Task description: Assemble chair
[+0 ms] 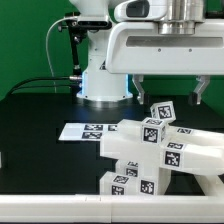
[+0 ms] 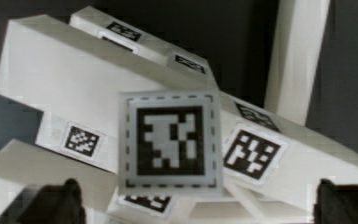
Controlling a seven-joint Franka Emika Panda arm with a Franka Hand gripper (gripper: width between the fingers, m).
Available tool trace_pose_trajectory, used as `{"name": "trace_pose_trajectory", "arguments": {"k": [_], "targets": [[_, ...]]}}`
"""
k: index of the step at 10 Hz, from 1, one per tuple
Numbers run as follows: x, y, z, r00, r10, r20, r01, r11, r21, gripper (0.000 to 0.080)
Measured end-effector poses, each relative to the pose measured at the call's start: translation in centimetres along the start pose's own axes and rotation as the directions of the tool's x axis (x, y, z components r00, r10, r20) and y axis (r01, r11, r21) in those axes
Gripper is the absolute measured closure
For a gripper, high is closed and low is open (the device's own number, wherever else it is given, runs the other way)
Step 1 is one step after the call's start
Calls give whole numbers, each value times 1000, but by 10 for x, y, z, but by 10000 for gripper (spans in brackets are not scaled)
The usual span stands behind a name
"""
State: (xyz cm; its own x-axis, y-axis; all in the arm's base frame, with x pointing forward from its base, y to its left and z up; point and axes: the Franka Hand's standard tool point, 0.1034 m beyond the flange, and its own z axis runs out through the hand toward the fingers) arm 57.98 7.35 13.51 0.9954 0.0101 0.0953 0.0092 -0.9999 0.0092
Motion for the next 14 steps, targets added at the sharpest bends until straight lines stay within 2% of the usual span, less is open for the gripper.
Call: {"name": "trace_pose_trajectory", "arguments": {"k": [2, 3, 5, 6, 7, 11, 13, 14], "targets": [[0, 2, 8, 1000, 1, -24, -1, 1000, -8, 151], [1, 2, 7, 1000, 1, -24, -1, 1000, -8, 151], [1, 2, 8, 999, 29, -24, -29, 1000, -7, 397], [1, 2, 8, 998, 63, -25, -63, 998, -5, 397], [0, 1, 8, 990, 141, -25, -141, 990, -3, 514], [0, 1, 8, 930, 366, -19, -366, 931, 12, 514], [1, 6, 8, 854, 520, 18, -520, 853, 41, 514], [1, 6, 9, 788, 614, 33, -615, 786, 57, 514]]}}
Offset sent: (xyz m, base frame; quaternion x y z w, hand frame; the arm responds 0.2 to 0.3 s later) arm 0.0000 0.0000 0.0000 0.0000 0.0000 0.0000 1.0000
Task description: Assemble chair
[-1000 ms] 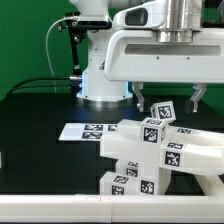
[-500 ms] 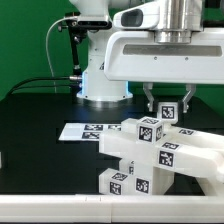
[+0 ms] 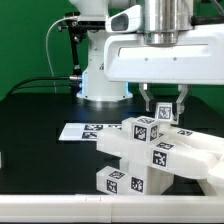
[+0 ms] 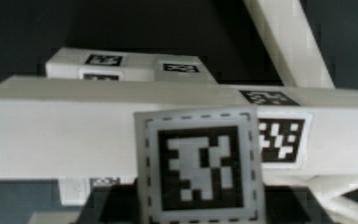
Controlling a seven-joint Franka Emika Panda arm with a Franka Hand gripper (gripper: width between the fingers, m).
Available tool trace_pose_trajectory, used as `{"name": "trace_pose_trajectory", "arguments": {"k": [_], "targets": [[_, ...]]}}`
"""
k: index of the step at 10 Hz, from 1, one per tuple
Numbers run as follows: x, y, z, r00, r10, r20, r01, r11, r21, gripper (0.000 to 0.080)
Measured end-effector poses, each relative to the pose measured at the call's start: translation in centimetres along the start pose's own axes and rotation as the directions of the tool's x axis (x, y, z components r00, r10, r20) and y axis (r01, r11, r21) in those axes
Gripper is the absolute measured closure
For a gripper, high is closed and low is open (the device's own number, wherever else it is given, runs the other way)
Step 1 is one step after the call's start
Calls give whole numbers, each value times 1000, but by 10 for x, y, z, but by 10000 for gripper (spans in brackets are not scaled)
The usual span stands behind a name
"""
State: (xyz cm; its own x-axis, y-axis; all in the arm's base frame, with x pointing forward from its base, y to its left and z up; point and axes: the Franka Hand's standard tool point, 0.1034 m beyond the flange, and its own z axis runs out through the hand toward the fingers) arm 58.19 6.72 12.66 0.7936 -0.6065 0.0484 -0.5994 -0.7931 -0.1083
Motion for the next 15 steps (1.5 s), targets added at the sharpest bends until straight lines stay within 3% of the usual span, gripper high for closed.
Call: {"name": "trace_pose_trajectory", "arguments": {"k": [3, 5, 8, 9, 10, 11, 12, 15], "targets": [[5, 5, 1, 961, 271, 48, -274, 960, 60, 514], [7, 6, 2, 923, 379, 63, -383, 922, 63, 514], [7, 6, 2, 925, 375, 62, -379, 923, 63, 514], [7, 6, 2, 925, 375, 62, -379, 923, 63, 371], [7, 6, 2, 931, 359, 61, -363, 930, 64, 371], [5, 5, 0, 947, 315, 67, -319, 946, 59, 216], [6, 2, -4, 965, 250, 80, -255, 966, 52, 162], [3, -4, -7, 988, -152, 40, 150, 987, 52, 153]]}}
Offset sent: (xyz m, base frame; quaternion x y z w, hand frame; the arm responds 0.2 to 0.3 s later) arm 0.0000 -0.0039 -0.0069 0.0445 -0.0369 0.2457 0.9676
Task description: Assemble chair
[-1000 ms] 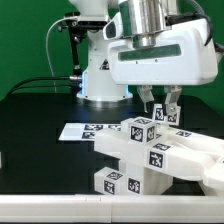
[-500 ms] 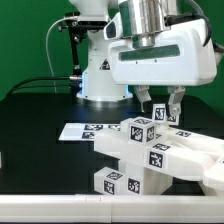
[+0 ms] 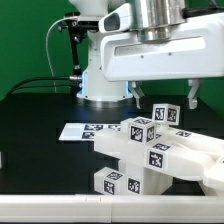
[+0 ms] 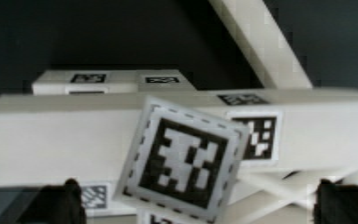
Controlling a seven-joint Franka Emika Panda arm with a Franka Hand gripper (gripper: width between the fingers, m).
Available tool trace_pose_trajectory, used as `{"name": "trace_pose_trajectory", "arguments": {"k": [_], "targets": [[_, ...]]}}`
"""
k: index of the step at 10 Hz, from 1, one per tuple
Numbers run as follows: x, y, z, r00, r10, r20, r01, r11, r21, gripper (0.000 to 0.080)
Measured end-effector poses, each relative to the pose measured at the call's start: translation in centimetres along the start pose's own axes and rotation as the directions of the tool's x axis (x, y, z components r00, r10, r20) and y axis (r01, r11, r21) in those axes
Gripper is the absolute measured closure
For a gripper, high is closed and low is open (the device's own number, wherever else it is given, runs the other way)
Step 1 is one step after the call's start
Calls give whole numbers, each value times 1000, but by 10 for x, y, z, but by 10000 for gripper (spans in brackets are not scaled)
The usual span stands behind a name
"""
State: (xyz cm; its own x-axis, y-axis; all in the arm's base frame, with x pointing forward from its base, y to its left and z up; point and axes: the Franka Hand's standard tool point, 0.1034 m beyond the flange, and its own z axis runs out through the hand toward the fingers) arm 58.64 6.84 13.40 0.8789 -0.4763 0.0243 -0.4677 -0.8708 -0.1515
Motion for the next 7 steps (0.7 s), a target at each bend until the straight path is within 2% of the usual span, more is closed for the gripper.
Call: {"name": "trace_pose_trajectory", "arguments": {"k": [2, 3, 4, 6, 7], "targets": [[2, 3, 0, 994, -106, -1, 106, 994, -3, 151], [2, 3, 1, 983, -185, -1, 185, 983, -17, 151], [-1, 2, 3, 931, -364, 5, 364, 929, -66, 151], [-3, 2, 4, 796, -604, 37, 604, 789, -112, 151], [-5, 2, 8, 681, -729, 72, 731, 670, -130, 151]]}}
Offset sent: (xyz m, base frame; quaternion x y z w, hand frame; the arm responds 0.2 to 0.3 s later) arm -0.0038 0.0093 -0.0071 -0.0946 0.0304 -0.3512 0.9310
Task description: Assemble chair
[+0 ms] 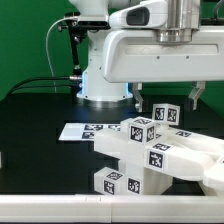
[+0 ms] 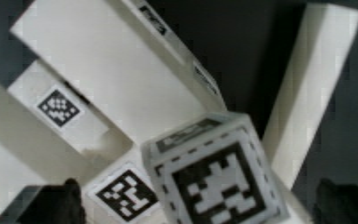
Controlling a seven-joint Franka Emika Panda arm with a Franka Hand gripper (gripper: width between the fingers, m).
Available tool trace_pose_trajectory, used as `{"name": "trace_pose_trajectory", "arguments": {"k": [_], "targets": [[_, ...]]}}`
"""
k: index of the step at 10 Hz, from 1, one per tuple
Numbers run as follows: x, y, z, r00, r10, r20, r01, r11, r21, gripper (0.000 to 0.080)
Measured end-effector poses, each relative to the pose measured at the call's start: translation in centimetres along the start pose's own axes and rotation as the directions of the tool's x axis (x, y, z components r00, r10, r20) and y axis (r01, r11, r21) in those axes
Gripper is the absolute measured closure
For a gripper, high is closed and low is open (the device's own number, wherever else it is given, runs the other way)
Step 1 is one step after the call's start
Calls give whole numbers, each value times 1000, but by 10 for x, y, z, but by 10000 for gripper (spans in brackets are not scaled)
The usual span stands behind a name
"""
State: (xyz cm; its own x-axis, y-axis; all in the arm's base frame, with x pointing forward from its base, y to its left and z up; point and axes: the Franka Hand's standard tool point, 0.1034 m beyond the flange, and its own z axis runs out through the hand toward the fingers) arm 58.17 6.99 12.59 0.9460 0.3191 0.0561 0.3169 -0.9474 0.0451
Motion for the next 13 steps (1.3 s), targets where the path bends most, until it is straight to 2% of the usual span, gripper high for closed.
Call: {"name": "trace_pose_trajectory", "arguments": {"k": [3, 5, 7, 10, 13], "targets": [[-1, 2, 2, 999, -47, 5, 47, 999, -3, 163], [-1, 2, 2, 1000, -7, 5, 7, 1000, -3, 509], [-1, 2, 2, 998, 62, 4, -62, 998, -2, 518], [-1, 1, 2, 962, 271, 4, -271, 962, -1, 518], [-1, 0, 2, 882, 472, 4, -472, 882, 2, 517]]}}
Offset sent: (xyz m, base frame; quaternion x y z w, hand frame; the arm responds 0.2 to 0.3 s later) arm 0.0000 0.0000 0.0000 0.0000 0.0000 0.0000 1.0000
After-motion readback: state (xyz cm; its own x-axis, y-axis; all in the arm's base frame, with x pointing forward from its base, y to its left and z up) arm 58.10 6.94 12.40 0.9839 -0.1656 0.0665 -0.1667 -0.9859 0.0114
